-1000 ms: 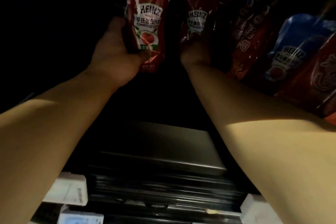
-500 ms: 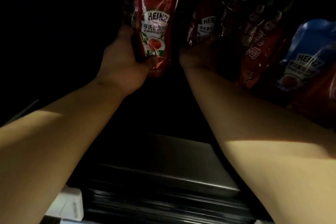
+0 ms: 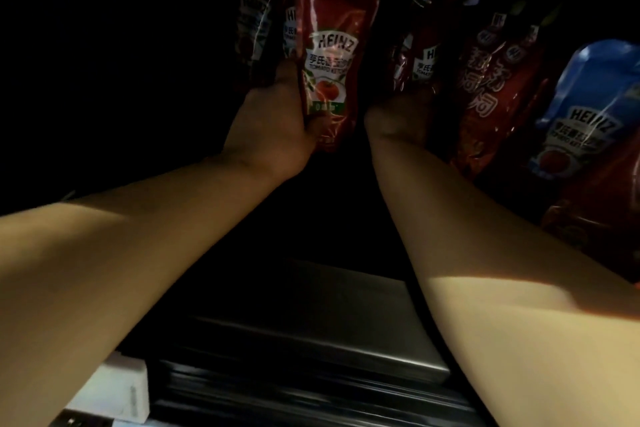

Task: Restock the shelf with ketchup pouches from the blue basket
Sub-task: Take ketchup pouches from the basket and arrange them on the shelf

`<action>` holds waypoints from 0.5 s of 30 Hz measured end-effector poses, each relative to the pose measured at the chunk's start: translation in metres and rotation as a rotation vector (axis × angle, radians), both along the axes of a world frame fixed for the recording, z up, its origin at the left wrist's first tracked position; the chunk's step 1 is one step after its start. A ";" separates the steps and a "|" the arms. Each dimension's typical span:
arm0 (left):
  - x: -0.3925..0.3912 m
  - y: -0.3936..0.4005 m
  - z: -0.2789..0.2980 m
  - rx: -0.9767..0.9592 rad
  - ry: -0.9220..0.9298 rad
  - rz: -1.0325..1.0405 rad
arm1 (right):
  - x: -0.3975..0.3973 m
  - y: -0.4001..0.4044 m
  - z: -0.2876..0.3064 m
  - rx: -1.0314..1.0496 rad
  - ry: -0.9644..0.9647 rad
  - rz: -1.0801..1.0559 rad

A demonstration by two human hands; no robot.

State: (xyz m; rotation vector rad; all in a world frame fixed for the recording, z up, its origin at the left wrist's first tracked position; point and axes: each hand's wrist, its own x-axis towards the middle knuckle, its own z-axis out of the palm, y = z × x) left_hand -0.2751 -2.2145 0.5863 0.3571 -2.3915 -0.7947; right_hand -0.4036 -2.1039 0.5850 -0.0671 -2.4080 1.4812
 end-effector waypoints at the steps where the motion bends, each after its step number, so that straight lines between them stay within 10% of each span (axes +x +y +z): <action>1: -0.006 0.005 0.001 0.014 -0.022 0.001 | -0.001 0.000 -0.002 -0.018 0.015 -0.005; 15: -0.035 0.033 -0.006 -0.221 -0.001 -0.059 | -0.005 0.001 -0.007 0.094 0.117 0.037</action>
